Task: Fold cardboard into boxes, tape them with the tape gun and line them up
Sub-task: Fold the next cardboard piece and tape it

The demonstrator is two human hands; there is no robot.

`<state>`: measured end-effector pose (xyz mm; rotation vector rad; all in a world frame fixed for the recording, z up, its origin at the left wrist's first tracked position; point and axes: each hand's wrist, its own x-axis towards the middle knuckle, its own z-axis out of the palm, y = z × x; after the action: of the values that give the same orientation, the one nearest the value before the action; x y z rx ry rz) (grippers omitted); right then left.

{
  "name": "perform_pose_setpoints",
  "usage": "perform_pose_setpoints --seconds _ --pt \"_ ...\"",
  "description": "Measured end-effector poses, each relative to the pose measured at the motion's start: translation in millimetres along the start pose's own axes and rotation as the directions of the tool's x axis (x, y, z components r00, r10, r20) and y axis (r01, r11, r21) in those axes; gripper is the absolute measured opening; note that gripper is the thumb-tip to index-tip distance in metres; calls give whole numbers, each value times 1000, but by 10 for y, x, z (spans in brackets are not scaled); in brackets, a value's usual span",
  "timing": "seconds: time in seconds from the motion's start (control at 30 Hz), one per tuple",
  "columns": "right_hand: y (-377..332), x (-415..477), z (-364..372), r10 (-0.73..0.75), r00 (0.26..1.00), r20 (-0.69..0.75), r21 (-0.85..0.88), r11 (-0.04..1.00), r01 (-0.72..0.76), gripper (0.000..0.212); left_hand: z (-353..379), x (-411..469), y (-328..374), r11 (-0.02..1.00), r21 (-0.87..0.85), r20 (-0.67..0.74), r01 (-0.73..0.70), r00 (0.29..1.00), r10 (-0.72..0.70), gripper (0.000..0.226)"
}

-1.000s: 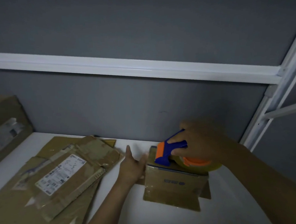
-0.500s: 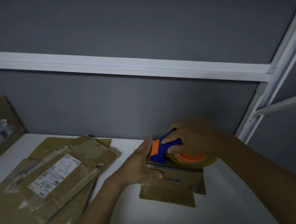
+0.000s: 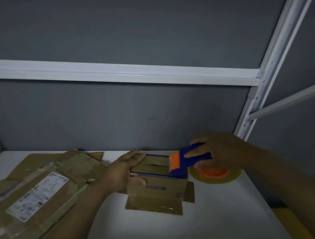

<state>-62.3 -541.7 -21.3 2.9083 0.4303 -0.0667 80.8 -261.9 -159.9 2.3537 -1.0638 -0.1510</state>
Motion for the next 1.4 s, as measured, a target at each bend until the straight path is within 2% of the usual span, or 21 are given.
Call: perform_pose_setpoints --seconds 0.03,0.1,0.13,0.2,0.27,0.4,0.53,0.73,0.83,0.9,1.17,1.33,1.4 --pt "-8 -6 54 17 1000 -6 18 1000 -17 45 -27 0 9 991 122 -16 -51 998 53 124" --pt "-21 -23 109 35 999 -31 32 999 -34 45 -109 6 78 907 409 12 -98 995 101 121" --pt "-22 -31 121 38 998 -46 33 999 -37 45 -116 13 122 859 503 55 -94 996 77 120" --pt "-36 -29 124 48 997 -61 64 997 -45 44 -33 42 269 820 564 94 -98 994 54 124" --pt "-55 4 130 55 996 -66 101 994 -48 43 149 60 477 831 547 82 -101 994 67 124" --pt "-86 28 161 77 994 -75 180 982 -63 42 409 135 615 866 484 97 -129 991 93 93" --pt "-87 -45 243 125 990 -64 241 965 -106 42 305 162 440 836 525 73 -157 987 140 88" --pt "-99 -197 387 218 976 -26 363 911 -194 46 154 148 293 816 559 78 -146 989 123 81" --pt "-100 -253 430 244 969 -37 388 897 -211 47 81 123 237 847 513 58 -138 990 127 89" --pt "-108 -271 451 256 966 -28 426 877 -220 48 42 92 216 870 482 71 -100 995 75 94" --pt "-27 -469 581 350 937 -17 555 783 -282 44 29 130 221 846 520 113 -117 991 68 100" --pt "-132 -474 835 396 915 -82 541 788 -293 47 14 142 341 807 581 147 -108 989 26 112" --pt "-205 -409 920 402 909 -114 575 772 -269 47 88 181 431 829 542 181 -139 982 46 118"
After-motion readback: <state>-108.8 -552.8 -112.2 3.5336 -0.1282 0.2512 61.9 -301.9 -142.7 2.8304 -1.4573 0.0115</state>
